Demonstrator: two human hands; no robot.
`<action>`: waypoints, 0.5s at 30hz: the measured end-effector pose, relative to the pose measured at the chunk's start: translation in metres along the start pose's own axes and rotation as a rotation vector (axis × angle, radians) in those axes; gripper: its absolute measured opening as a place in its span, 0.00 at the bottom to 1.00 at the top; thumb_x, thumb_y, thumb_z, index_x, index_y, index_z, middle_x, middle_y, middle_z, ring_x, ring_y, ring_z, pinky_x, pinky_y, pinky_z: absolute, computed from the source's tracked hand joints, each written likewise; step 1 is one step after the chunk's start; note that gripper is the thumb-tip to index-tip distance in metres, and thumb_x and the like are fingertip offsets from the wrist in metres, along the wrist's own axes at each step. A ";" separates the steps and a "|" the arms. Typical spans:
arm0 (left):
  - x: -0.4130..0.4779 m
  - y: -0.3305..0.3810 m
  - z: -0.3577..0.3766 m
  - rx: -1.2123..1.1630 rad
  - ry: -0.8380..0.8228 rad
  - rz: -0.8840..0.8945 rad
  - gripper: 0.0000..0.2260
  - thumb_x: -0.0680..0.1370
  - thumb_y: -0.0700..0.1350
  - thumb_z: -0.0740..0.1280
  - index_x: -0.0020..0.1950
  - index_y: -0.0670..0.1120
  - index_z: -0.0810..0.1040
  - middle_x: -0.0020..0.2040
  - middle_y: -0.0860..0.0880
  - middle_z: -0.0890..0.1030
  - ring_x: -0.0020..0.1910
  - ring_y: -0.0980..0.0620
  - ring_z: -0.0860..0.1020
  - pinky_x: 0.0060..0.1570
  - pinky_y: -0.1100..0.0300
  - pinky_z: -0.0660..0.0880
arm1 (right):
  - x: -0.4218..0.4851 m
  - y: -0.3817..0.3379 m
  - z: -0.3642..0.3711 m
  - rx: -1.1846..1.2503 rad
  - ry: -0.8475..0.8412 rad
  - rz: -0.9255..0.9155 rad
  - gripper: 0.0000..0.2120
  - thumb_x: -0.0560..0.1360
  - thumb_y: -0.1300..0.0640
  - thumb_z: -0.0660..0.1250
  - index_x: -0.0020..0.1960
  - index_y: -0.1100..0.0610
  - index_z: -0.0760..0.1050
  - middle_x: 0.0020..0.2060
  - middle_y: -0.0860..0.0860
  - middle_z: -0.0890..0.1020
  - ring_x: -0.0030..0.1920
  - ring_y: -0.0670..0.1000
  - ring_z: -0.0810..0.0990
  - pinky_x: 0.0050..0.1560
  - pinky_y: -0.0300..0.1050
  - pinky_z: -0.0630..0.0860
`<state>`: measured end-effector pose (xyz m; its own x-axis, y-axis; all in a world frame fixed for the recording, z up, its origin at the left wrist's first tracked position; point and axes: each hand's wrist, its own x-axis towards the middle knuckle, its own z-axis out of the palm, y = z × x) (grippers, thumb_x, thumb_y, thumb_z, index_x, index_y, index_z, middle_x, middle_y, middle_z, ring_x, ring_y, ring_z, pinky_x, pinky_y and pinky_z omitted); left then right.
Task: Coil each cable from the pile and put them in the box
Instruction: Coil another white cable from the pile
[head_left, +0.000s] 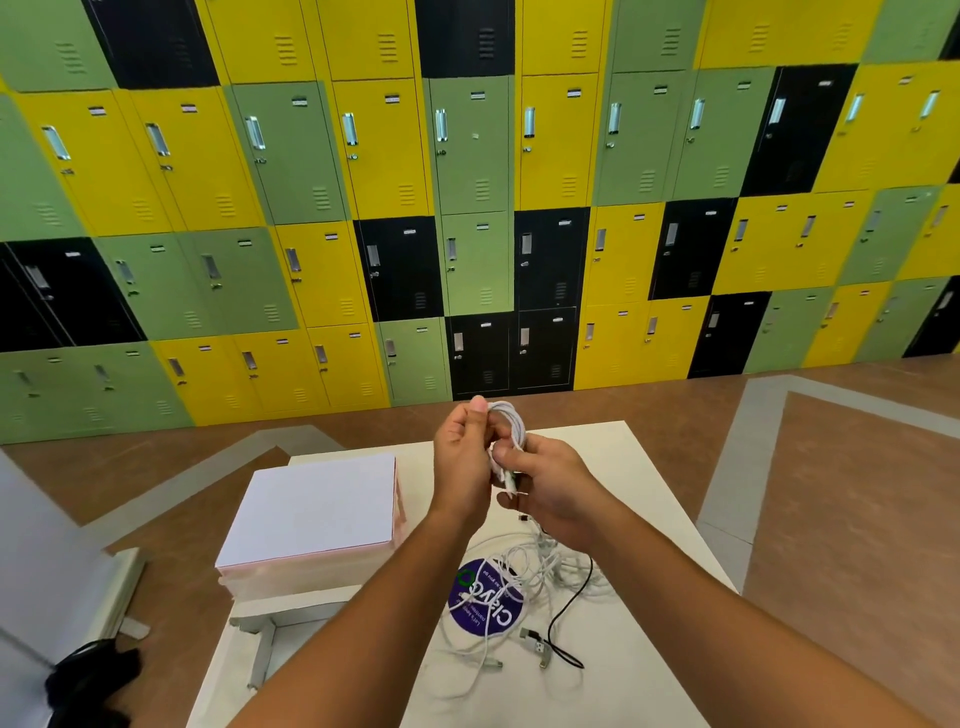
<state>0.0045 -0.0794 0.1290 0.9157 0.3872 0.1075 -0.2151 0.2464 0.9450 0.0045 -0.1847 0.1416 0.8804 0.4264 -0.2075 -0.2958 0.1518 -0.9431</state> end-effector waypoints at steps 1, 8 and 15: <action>0.000 0.001 -0.001 -0.048 -0.020 -0.027 0.15 0.84 0.49 0.60 0.43 0.44 0.78 0.33 0.49 0.79 0.36 0.52 0.79 0.40 0.58 0.77 | 0.000 -0.002 -0.004 -0.006 -0.011 -0.011 0.04 0.79 0.64 0.65 0.52 0.61 0.79 0.41 0.55 0.80 0.39 0.51 0.78 0.38 0.44 0.77; 0.001 0.009 -0.015 -0.037 -0.174 -0.174 0.13 0.84 0.44 0.60 0.51 0.37 0.81 0.34 0.46 0.80 0.46 0.42 0.81 0.55 0.44 0.79 | 0.003 -0.016 -0.032 -0.455 0.031 -0.094 0.08 0.74 0.68 0.69 0.51 0.62 0.82 0.39 0.57 0.82 0.36 0.52 0.79 0.37 0.44 0.77; 0.005 0.008 -0.012 0.034 -0.172 -0.194 0.16 0.84 0.49 0.61 0.58 0.38 0.80 0.28 0.50 0.71 0.34 0.52 0.76 0.49 0.46 0.78 | 0.009 -0.019 -0.035 -0.516 0.162 -0.177 0.14 0.72 0.66 0.75 0.56 0.60 0.82 0.44 0.56 0.86 0.40 0.53 0.84 0.37 0.41 0.80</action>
<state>0.0029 -0.0646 0.1333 0.9836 0.1783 -0.0286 -0.0211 0.2706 0.9625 0.0306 -0.2146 0.1488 0.9579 0.2853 -0.0331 0.0454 -0.2640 -0.9635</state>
